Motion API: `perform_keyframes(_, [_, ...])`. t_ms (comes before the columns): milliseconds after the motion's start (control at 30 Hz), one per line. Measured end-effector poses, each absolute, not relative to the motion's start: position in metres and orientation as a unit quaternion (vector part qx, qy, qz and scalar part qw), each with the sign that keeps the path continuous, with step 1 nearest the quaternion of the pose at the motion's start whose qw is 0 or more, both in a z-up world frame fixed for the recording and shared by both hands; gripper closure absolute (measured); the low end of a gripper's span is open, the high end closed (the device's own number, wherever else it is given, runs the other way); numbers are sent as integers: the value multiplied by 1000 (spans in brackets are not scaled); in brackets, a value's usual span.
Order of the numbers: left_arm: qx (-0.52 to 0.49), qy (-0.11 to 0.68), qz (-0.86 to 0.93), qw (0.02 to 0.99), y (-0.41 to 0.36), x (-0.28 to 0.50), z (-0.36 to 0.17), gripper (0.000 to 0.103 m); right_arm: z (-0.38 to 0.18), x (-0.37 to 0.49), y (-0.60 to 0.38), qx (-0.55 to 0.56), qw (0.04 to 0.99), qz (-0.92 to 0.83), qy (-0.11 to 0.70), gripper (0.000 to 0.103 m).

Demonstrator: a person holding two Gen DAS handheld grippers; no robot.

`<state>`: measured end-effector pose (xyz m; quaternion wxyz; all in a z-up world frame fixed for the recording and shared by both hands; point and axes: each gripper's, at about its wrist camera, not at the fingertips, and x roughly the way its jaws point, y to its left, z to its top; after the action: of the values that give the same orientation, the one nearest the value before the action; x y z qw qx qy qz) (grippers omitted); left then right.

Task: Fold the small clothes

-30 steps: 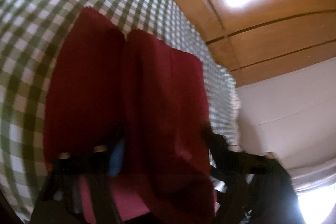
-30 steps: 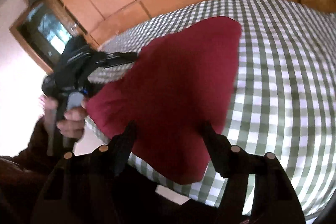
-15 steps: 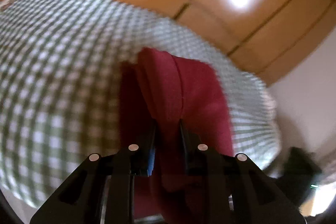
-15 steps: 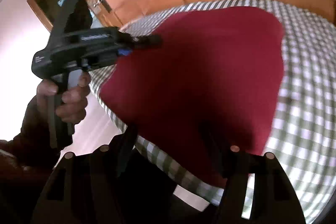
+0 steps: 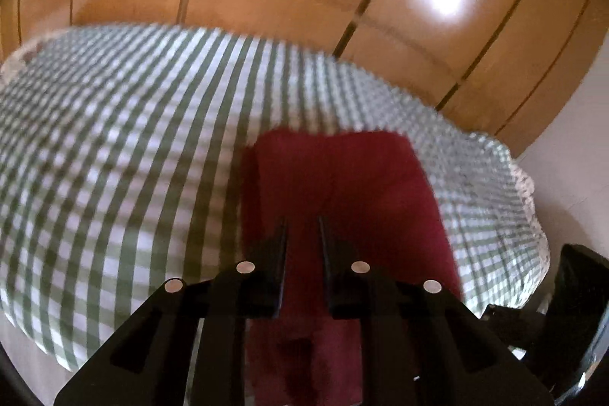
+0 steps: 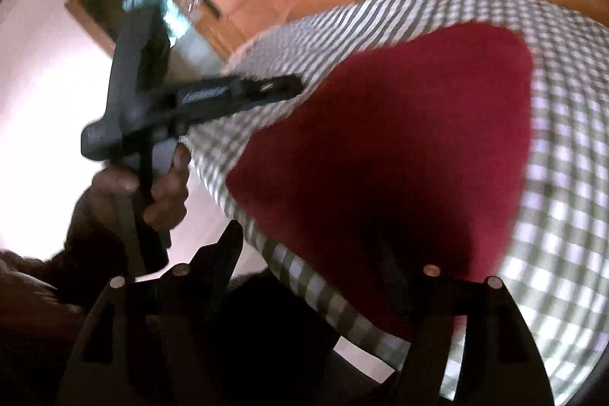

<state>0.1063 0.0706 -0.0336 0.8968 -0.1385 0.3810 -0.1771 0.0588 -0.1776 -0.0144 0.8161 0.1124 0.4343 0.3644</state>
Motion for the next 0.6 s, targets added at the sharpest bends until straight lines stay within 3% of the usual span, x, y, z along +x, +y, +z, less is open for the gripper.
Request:
perform_keyframes(200, [-115,363,-190,905,40,110,-27,89,0,87,-224,153,861,262,409,33])
perform_keyframes(400, [-79,411,-188,889,24,110,-65,89,2,144,-205,159,867,240,407,34])
perform_keyframes(600, [-76,402,-170,897,37,92,-83,89,-53,220,-166,108,848,197,481,33])
